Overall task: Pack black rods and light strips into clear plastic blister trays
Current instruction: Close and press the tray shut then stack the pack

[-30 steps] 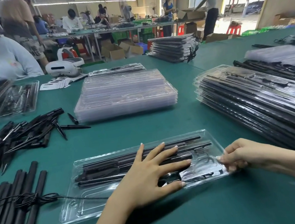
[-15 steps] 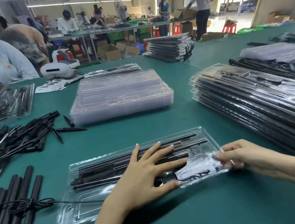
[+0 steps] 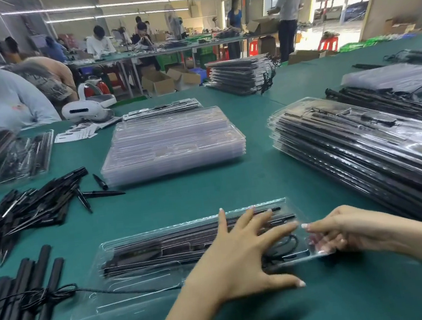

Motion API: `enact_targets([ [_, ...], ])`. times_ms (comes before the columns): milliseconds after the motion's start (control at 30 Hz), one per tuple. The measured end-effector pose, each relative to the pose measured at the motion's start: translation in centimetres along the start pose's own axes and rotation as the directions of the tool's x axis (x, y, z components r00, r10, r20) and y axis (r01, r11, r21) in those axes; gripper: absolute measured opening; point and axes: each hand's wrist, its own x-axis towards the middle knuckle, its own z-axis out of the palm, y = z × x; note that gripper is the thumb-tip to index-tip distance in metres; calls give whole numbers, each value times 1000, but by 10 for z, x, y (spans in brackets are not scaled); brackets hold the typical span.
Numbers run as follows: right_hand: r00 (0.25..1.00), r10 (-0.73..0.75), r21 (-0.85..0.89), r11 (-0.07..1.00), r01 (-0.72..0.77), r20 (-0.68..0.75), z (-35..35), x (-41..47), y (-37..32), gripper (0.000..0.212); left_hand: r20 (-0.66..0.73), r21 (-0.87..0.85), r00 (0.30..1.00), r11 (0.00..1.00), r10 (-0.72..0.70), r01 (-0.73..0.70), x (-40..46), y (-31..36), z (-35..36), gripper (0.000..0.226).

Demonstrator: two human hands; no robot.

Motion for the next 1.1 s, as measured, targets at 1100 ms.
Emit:
enact_targets([
  [1100, 983, -185, -352, 920, 173, -2, 8, -2, 7, 32, -12, 70, 992, 989, -127, 128, 14, 9, 28, 74],
])
